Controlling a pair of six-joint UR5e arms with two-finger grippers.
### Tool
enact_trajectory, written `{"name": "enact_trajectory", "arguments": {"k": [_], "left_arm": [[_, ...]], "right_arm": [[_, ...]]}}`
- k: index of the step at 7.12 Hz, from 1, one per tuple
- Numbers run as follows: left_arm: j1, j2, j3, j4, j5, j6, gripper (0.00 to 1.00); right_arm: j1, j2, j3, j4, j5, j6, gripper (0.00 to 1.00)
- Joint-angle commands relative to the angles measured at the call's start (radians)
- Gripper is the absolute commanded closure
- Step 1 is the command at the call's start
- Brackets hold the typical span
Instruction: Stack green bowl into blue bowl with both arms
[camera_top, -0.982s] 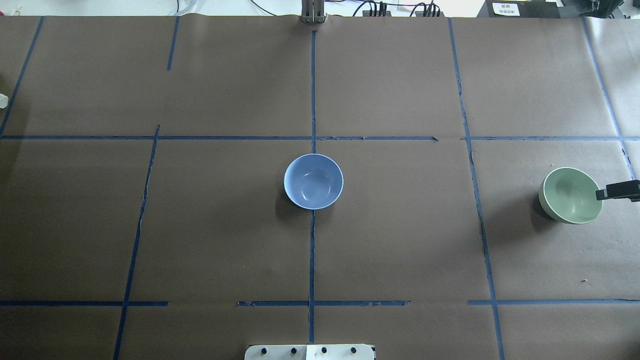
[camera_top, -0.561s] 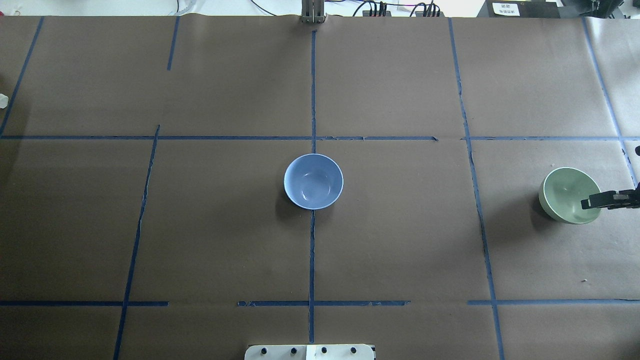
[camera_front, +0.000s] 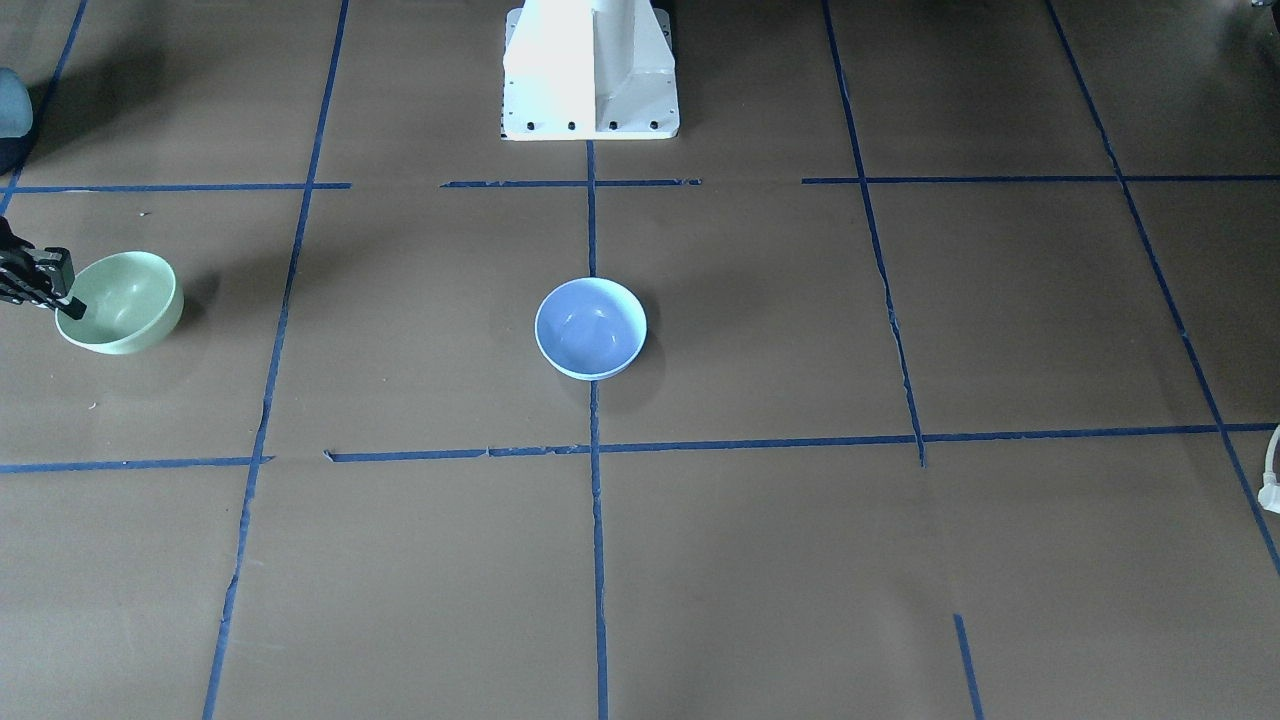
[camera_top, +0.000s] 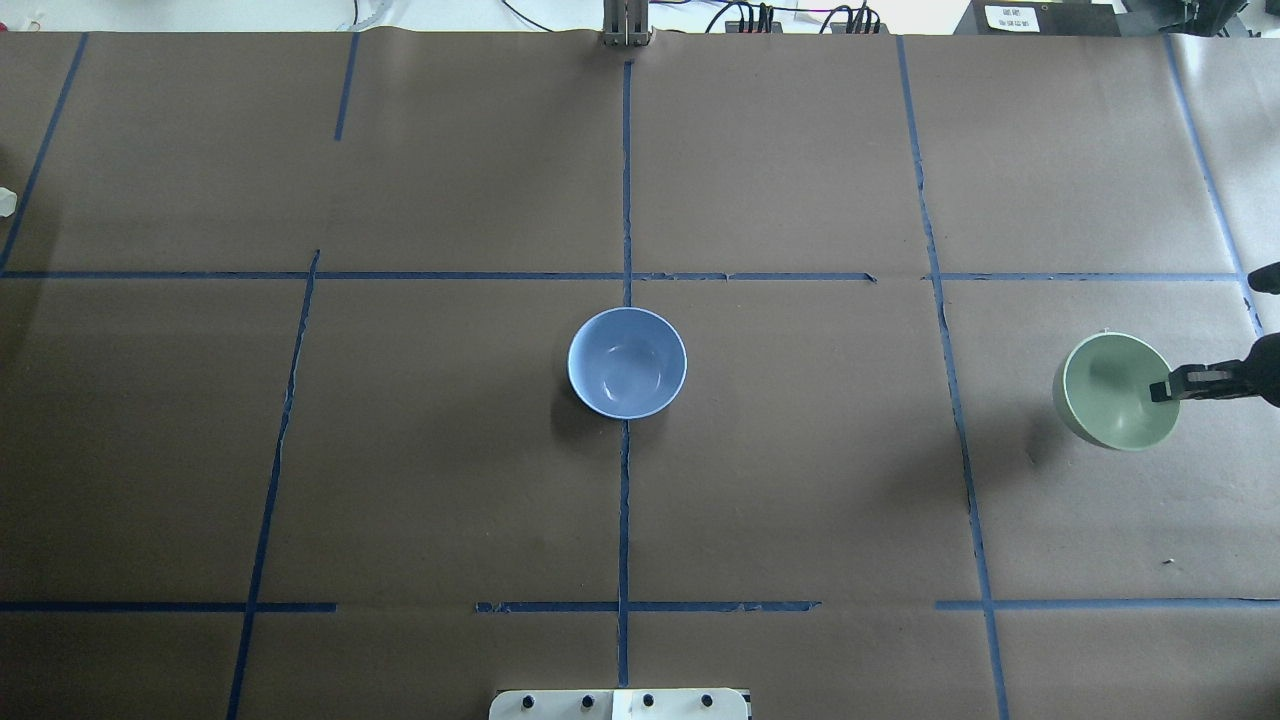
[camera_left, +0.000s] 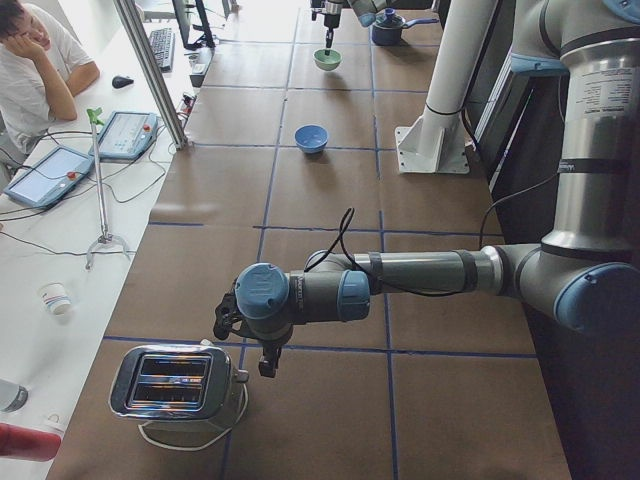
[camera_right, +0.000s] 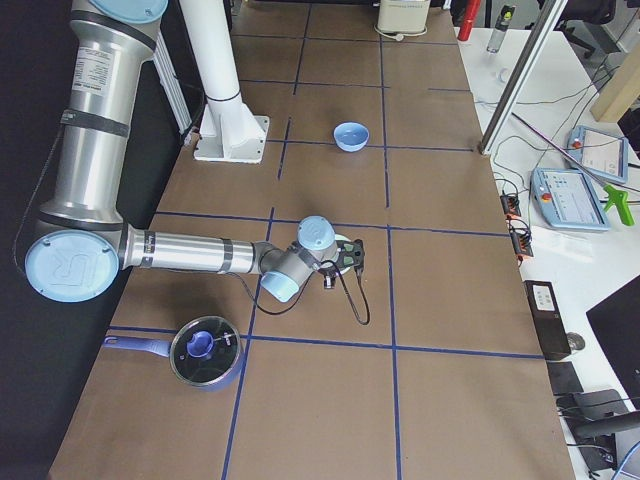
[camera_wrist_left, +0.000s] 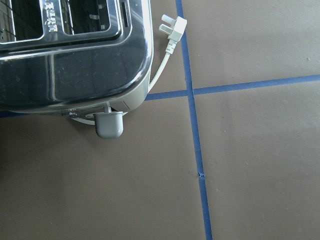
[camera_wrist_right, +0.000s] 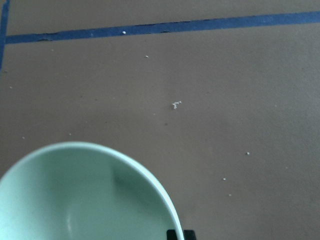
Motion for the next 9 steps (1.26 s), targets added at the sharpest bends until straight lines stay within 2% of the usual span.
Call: {"name": "enact_trajectory", "arguments": {"k": [1,2,3,4,5,6,7,8,9], "left_arm": [[0.0,0.008,0.0,-0.002,-0.001,0.0,0.0],[0.0,0.008,0.0,-0.002,-0.003,0.0,0.0],[0.0,0.01,0.0,-0.004,-0.004,-0.002,0.0],[0.0,0.011,-0.001,-0.004,-0.004,-0.005,0.0],[0.0,0.011,-0.001,-0.004,-0.004,-0.008,0.0],[0.0,0.011,-0.001,-0.004,-0.006,-0.009,0.0],[0.0,0.011,-0.001,-0.004,-0.006,-0.009,0.0],[0.0,0.01,0.0,-0.004,-0.006,-0.009,0.0],[0.0,0.01,0.0,-0.004,-0.006,-0.009,0.0]], "right_arm": [[-0.002,0.131,0.034,-0.01,0.047,0.207,1.0],[-0.044,0.248,0.039,-0.044,0.047,0.327,1.0],[-0.111,0.37,0.069,-0.187,0.034,0.41,1.0],[-0.173,0.469,0.127,-0.387,-0.005,0.444,1.0],[-0.264,0.568,0.185,-0.596,-0.115,0.452,1.0],[-0.337,0.679,0.186,-0.748,-0.174,0.493,1.0],[-0.412,0.774,0.154,-0.811,-0.256,0.572,1.0],[-0.475,0.808,0.134,-0.816,-0.33,0.619,1.0],[-0.506,0.812,0.114,-0.816,-0.364,0.642,1.0]]}}
